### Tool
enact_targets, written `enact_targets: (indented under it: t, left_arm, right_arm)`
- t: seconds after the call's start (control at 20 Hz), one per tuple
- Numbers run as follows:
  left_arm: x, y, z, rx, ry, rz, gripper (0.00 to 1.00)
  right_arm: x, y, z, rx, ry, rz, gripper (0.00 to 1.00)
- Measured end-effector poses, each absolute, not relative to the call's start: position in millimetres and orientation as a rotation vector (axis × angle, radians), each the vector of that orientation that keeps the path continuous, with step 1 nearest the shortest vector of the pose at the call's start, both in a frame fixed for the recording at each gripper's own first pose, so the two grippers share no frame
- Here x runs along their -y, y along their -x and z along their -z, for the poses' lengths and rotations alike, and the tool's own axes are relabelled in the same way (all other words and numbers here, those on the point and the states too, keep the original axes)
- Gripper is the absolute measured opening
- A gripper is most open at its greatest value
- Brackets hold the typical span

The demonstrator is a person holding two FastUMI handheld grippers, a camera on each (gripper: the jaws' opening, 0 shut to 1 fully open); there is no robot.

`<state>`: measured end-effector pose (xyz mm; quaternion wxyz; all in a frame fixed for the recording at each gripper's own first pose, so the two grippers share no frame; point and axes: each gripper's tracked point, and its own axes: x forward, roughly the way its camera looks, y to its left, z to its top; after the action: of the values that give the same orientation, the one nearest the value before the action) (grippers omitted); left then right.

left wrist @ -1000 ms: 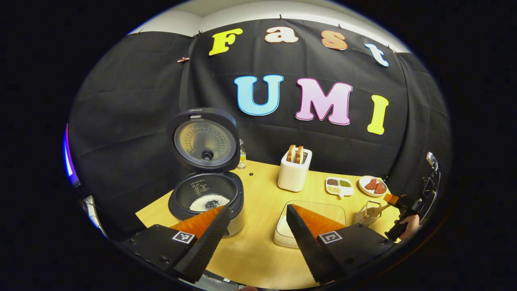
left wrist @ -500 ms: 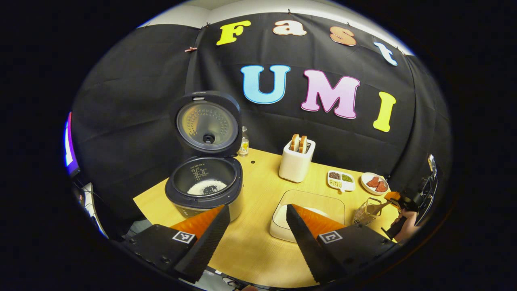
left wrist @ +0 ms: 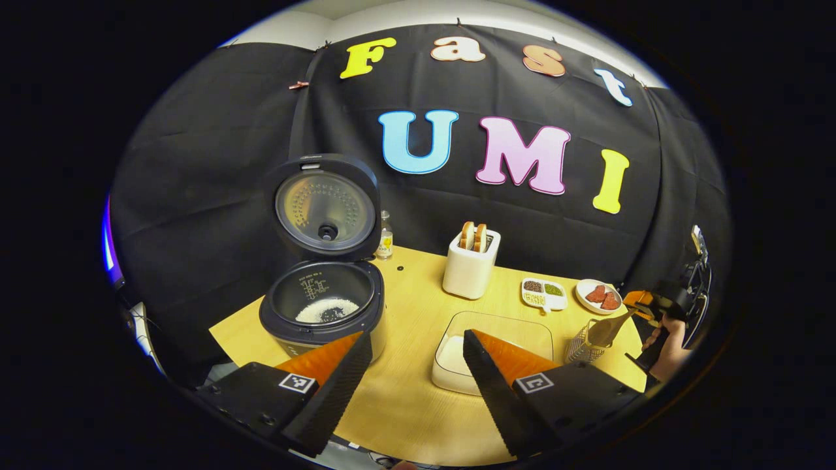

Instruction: Close the left gripper, press the button to open the rice cooker; take a wooden spoon from the chopstick holder with the right hand, scoop a spoonful of rice and pour it into the rice cooker, then put the wooden spoon back into the chopstick holder.

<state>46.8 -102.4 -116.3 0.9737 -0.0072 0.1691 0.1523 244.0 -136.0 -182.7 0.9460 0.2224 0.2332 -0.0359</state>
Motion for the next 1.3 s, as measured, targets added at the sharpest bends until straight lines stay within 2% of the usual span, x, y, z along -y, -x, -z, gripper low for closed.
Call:
enact_targets:
  t: [0.05, 0.1, 0.15, 0.2, 0.25, 0.3, 0.65, 0.95, 1.0, 1.05, 1.3]
  left_arm:
    - [98, -46, 116, -0.337, 0.021, -0.305, 0.95]
    - [89, -46, 116, -0.332, 0.026, -0.302, 0.95]
    - [84, -47, 116, -0.327, 0.028, -0.301, 0.95]
    - [76, -46, 118, -0.324, 0.033, -0.299, 0.95]
    - [68, -46, 120, -0.323, 0.04, -0.297, 0.95]
    - [58, -46, 121, -0.324, 0.051, -0.296, 0.95]
    - [-8, -35, 127, -0.313, 0.09, -0.298, 0.95]
    - [-41, -27, 130, -0.325, 0.101, -0.279, 0.95]
    - [-45, -27, 130, -0.329, 0.095, -0.278, 0.92]
    - [-50, -26, 133, -0.332, 0.088, -0.276, 0.95]
    - [-69, -24, 160, -0.367, 0.065, -0.279, 0.95]
  right_arm:
    - [134, -242, 170, -0.457, -0.432, 0.068, 0.19]
    - [131, -240, 157, -0.44, -0.415, 0.062, 0.14]
    - [127, -237, 146, -0.425, -0.411, 0.053, 0.14]
    - [122, -234, 133, -0.413, -0.413, 0.041, 0.19]
    - [114, -229, 123, -0.405, -0.421, 0.028, 0.14]
    - [105, -223, 116, -0.406, -0.433, 0.016, 0.18]
    - [18, -193, 80, -0.408, -0.427, -0.103, 0.19]
    - [-59, -181, 109, -0.463, -0.36, -0.194, 0.18]
    - [-66, -184, 119, -0.476, -0.338, -0.2, 0.18]
    - [-73, -187, 129, -0.486, -0.323, -0.203, 0.18]
    - [-88, -194, 179, -0.519, -0.235, -0.181, 0.18]
